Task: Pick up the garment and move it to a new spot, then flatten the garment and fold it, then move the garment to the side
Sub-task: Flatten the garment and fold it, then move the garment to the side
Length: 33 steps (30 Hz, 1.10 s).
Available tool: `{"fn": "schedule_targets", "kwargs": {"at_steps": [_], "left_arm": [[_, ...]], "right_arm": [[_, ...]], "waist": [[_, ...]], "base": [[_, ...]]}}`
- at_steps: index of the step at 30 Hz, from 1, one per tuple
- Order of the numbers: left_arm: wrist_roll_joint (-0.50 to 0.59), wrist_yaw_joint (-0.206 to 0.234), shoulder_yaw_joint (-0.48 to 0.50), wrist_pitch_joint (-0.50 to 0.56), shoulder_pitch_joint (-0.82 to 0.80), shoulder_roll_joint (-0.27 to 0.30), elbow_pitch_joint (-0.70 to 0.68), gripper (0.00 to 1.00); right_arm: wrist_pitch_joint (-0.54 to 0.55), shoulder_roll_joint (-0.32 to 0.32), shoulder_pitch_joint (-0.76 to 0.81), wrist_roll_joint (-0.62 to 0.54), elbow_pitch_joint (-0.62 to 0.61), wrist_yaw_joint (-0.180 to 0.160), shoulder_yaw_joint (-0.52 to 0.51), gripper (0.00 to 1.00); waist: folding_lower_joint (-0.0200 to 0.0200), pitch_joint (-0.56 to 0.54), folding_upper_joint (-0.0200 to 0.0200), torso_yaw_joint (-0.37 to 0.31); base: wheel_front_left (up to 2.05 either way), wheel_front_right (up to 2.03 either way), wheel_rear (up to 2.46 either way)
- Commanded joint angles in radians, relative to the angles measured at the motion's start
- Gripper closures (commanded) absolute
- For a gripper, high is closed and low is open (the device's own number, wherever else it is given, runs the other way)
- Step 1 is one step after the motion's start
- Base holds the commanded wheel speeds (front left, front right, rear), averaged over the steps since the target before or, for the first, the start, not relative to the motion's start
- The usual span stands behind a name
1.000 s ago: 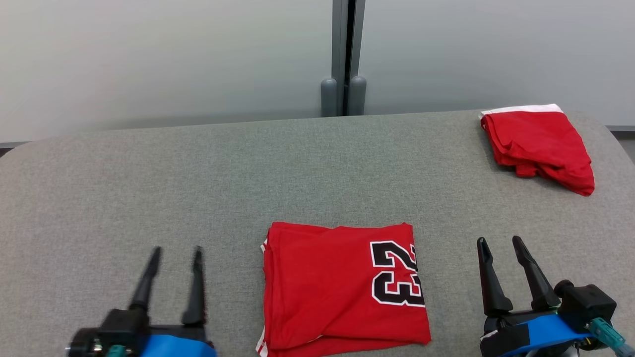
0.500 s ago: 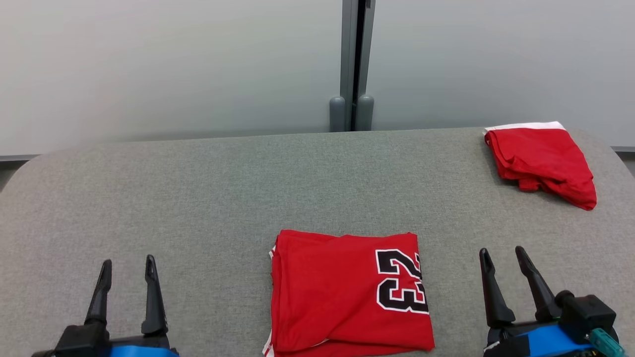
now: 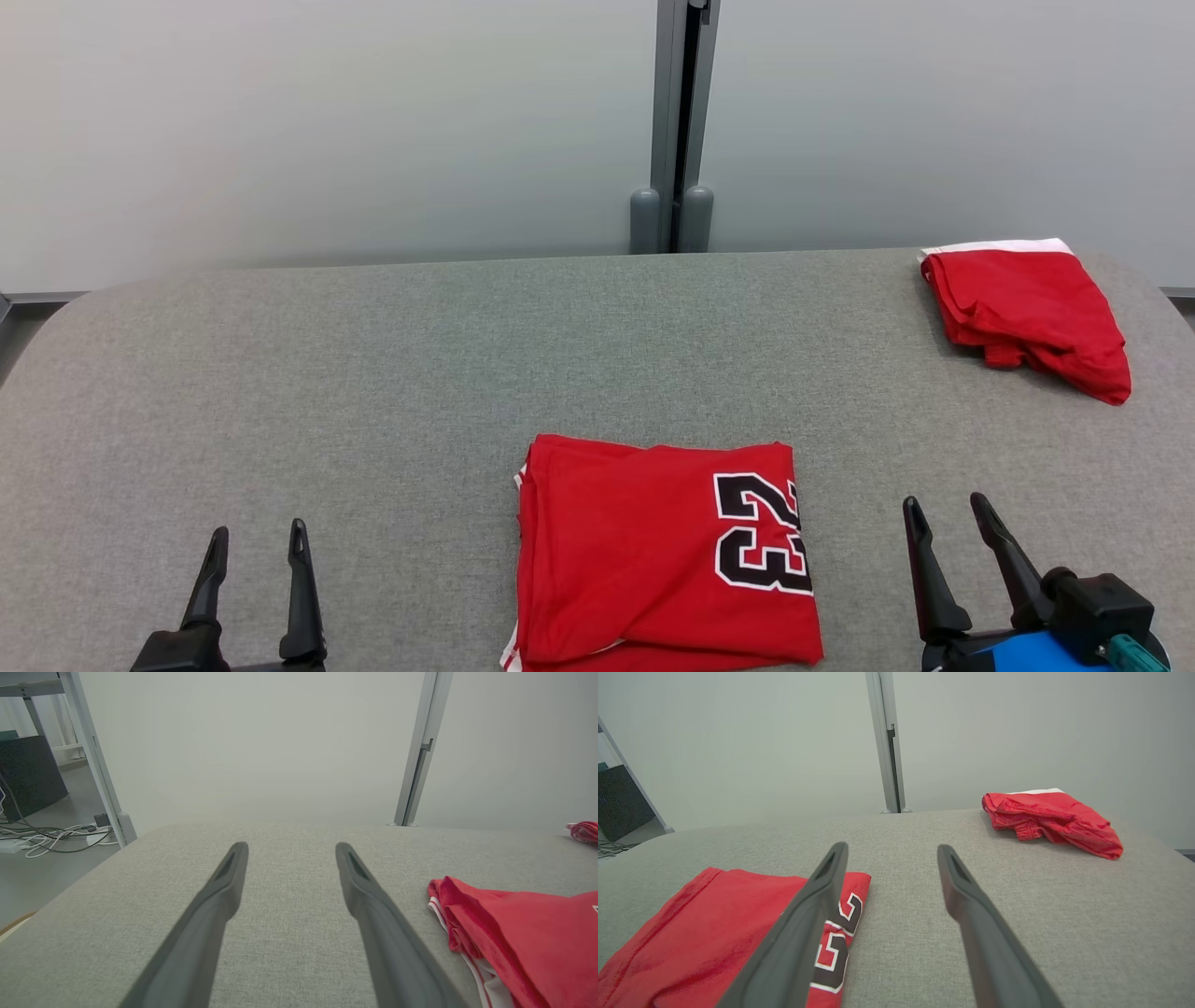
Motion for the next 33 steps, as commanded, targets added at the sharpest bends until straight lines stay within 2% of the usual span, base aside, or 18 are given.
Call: {"fn": "schedule_targets", "kwargs": {"at_steps": [1, 24, 33], "left_arm": [[0.011, 0.006, 0.006, -0.004, -0.008, 0.006, 0.004, 0.00], [0.023, 0.012, 0.016, -0.004, -0.017, 0.005, 0.012, 0.00], [0.027, 0.011, 0.010, -0.004, -0.029, 0.001, 0.008, 0.00]], "right_arm": [[0.003, -0.002, 0.014, -0.002, -0.004, 0.000, -0.002, 0.00], [0.018, -0.002, 0.012, 0.001, 0.009, 0.000, 0.002, 0.00], [0.034, -0.002, -0.101, -0.001, 0.004, 0.000, 0.043, 0.00]], "waist": [[0.0001, 0.001, -0.0002, 0.000], [0.0001, 0.003, -0.0002, -0.005], [0.0001, 0.014, -0.0002, -0.006]], "base": [[0.00, 0.00, 0.00], [0.00, 0.00, 0.00], [0.00, 0.00, 0.00]]}}
